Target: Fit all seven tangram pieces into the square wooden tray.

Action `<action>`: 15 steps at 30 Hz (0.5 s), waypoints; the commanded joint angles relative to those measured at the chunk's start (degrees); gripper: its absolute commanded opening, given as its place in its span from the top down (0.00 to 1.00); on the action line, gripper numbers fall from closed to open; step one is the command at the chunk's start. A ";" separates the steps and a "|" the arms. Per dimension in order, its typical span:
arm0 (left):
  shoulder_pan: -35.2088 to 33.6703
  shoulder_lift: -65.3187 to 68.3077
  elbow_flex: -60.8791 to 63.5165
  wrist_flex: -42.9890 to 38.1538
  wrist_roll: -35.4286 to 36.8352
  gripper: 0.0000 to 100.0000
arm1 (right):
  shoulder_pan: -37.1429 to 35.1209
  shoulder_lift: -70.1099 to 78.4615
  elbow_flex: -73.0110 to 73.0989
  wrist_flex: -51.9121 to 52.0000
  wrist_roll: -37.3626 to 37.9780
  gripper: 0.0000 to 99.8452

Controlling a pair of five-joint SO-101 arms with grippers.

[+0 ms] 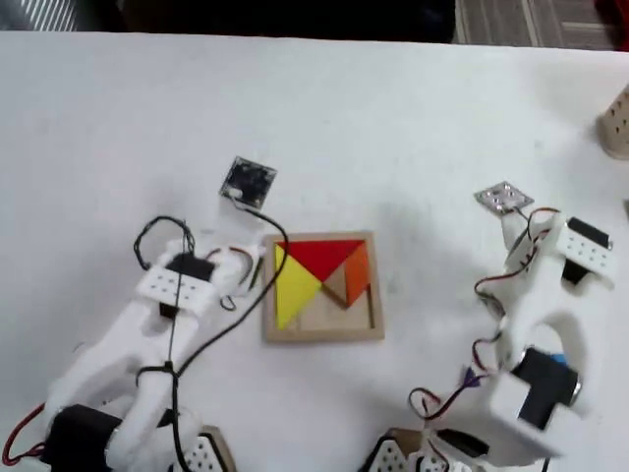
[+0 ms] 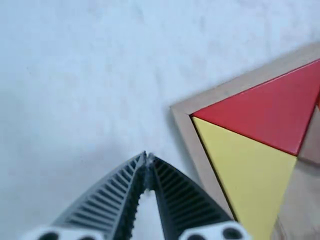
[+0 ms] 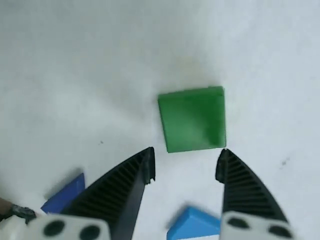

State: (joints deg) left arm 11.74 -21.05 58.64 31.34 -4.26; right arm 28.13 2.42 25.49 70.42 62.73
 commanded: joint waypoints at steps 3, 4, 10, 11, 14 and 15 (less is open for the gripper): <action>-0.13 -2.07 -0.35 -1.85 0.00 0.98 | -0.13 5.49 -7.12 -0.31 6.51 0.69; -0.13 -1.98 -0.35 -1.85 0.00 0.98 | -0.66 6.37 -7.30 -0.31 6.51 0.70; -0.13 -1.98 -0.44 -1.85 0.00 0.98 | -3.82 8.84 -7.21 3.91 5.71 0.75; -0.13 -1.98 -0.44 -1.85 0.00 0.98 | -4.09 8.75 -7.30 3.74 4.66 0.75; -0.13 -1.98 -0.44 -1.85 0.00 0.98 | -4.18 9.27 -7.21 -0.66 1.49 0.75; -0.13 -1.98 -0.44 -1.85 0.00 0.98 | -4.00 9.89 -6.86 -2.15 0.70 0.75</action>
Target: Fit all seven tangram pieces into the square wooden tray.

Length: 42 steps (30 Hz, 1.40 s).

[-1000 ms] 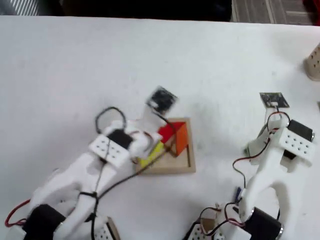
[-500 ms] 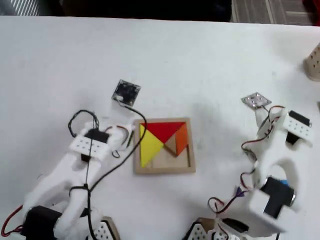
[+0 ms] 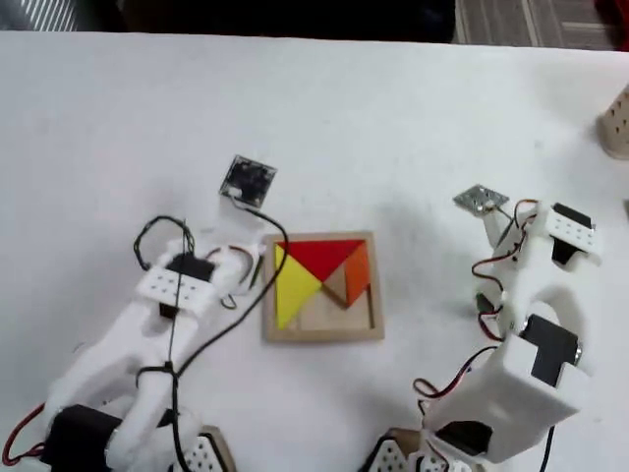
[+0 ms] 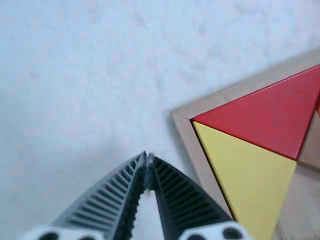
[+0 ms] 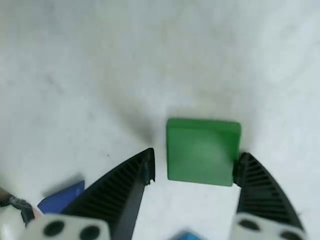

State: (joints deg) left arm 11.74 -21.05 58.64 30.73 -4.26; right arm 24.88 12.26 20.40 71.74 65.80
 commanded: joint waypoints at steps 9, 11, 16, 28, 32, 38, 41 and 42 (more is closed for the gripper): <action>-0.13 -1.98 -0.53 -1.23 0.00 0.98 | -0.31 6.02 -1.23 -9.19 -3.16 0.91; -0.13 -2.07 -0.44 -1.23 0.00 0.98 | -0.04 5.32 -1.76 -9.27 -5.36 0.99; -0.22 -2.33 -0.44 -1.23 0.00 0.98 | 1.19 0.75 -2.20 -8.40 -9.32 0.99; -2.95 -2.33 -0.88 -2.20 0.35 0.98 | -6.81 -17.98 -1.76 13.67 -22.86 0.98; -6.46 -2.33 -0.97 -4.13 0.62 0.98 | -15.08 -19.91 -1.41 16.92 -28.13 0.98; -11.38 -2.33 -2.55 -4.13 7.12 0.98 | -30.11 -20.18 1.23 16.04 -36.40 0.98; -14.55 -1.98 -4.04 -4.04 8.44 0.98 | -37.49 -20.18 1.85 14.55 -40.26 0.98; -15.78 -1.98 -4.40 -4.04 9.14 0.98 | -39.78 -20.09 1.85 14.02 -41.23 0.98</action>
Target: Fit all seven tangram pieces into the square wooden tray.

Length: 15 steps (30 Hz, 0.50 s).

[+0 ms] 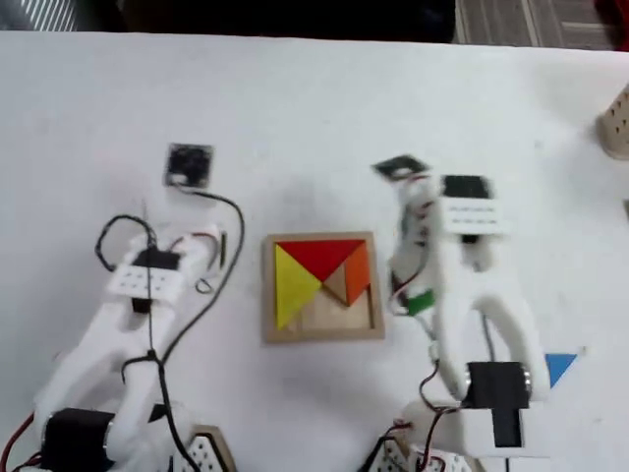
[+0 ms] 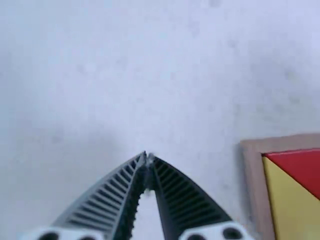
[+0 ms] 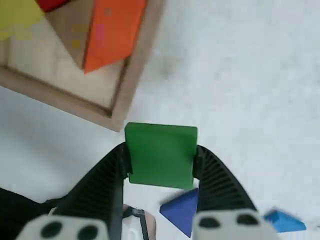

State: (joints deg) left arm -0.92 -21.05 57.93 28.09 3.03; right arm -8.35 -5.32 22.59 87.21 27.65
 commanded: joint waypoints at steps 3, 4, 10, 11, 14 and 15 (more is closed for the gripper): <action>-5.76 -1.98 -3.96 -1.41 5.63 0.98 | -12.62 -2.07 -0.35 -4.09 -5.71 0.98; -6.55 -1.98 -3.96 -1.41 6.68 0.98 | -14.46 -1.98 -0.26 -4.88 -6.24 0.98; -11.65 -1.98 -3.43 -0.97 7.56 0.98 | -23.96 -1.98 4.22 -10.86 -7.47 0.98; -12.09 -1.98 -3.43 -0.97 7.56 0.98 | -24.66 -1.98 5.27 -12.26 -7.47 0.98; -12.35 -1.98 -3.43 -0.97 7.56 0.98 | -24.84 -1.98 7.47 -16.04 -7.03 0.98; -12.26 -1.98 -3.43 -0.97 7.56 0.98 | -24.84 -1.98 7.91 -16.75 -6.95 0.98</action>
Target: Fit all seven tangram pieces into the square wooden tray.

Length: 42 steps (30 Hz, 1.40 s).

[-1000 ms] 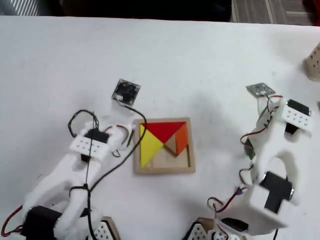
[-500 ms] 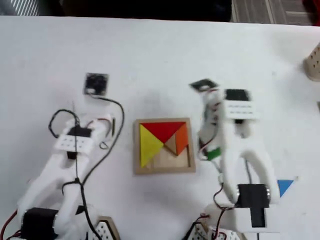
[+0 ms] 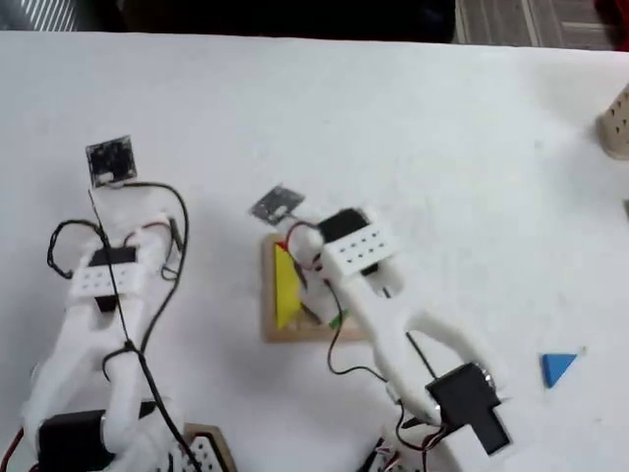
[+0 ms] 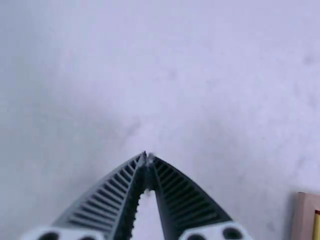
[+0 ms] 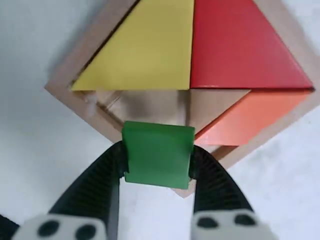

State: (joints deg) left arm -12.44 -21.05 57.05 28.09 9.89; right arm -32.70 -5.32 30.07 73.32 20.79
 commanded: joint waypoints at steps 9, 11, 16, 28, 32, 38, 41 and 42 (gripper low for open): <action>-0.66 -1.98 -2.55 -0.97 0.62 0.98 | -3.91 -1.89 3.87 -6.37 -0.09 0.98; -0.66 -1.98 -2.55 -0.97 0.62 0.98 | -4.18 -1.89 4.13 -6.29 -0.09 0.96; -0.57 -1.98 -2.46 -0.97 0.62 0.98 | -3.12 -1.89 4.13 -6.29 -0.09 0.85; -0.48 -1.98 -2.46 -0.97 0.62 0.98 | -3.21 -1.63 4.04 -6.20 -0.53 0.75; -0.04 -1.98 -2.46 -0.97 0.62 0.98 | -3.12 0.84 2.20 -6.02 -0.62 0.73; 0.40 -2.33 -1.67 -0.97 0.62 0.98 | -0.48 1.27 -3.60 0.31 -4.75 0.84; 0.40 -2.33 -1.67 -0.97 0.62 0.98 | 1.01 1.27 -5.45 2.33 -5.89 0.99; 0.40 -2.33 -1.67 -0.97 0.62 0.98 | 1.27 1.27 -5.71 2.95 -5.89 0.96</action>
State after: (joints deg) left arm -12.70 -21.05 57.05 28.09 9.89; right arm -33.14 -3.56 27.43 74.29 15.87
